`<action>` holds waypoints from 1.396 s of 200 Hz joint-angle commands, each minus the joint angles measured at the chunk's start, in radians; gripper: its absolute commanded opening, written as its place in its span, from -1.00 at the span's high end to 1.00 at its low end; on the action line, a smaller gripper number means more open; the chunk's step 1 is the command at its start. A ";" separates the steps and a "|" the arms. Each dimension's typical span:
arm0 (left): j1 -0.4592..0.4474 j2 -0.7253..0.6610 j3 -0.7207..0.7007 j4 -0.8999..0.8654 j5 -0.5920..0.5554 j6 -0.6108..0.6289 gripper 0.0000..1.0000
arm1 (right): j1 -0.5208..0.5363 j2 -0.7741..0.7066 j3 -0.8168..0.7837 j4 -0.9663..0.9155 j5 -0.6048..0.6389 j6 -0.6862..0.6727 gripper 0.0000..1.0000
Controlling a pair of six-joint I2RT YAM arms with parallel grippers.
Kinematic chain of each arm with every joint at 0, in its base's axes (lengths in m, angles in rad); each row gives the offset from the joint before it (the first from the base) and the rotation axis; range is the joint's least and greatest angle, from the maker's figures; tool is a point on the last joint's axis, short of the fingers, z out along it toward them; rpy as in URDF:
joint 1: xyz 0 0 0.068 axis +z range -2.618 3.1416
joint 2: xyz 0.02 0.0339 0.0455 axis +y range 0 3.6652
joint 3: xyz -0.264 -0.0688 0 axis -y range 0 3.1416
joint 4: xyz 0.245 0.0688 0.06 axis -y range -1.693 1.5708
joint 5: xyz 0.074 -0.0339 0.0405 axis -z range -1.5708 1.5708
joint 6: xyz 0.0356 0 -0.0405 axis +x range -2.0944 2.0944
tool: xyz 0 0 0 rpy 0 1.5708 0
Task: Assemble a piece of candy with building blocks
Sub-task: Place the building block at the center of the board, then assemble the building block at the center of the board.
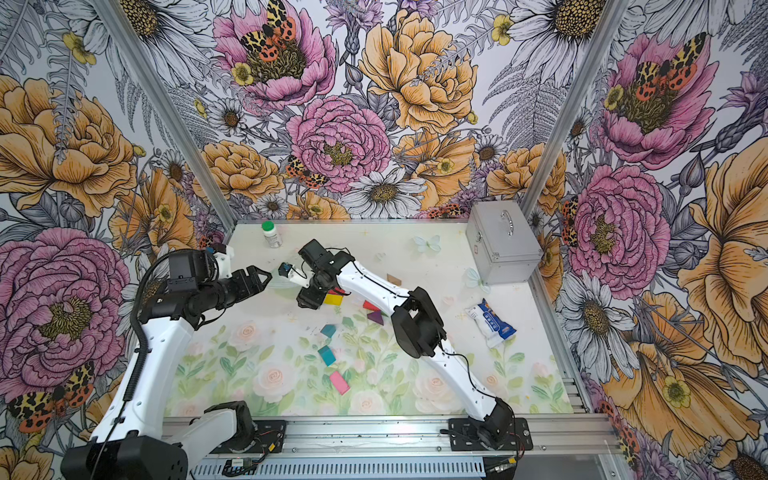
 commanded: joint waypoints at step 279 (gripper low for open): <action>-0.433 0.876 0.332 -0.089 -0.468 0.226 -0.86 | -0.174 -0.915 -1.307 0.634 -0.042 0.361 -0.93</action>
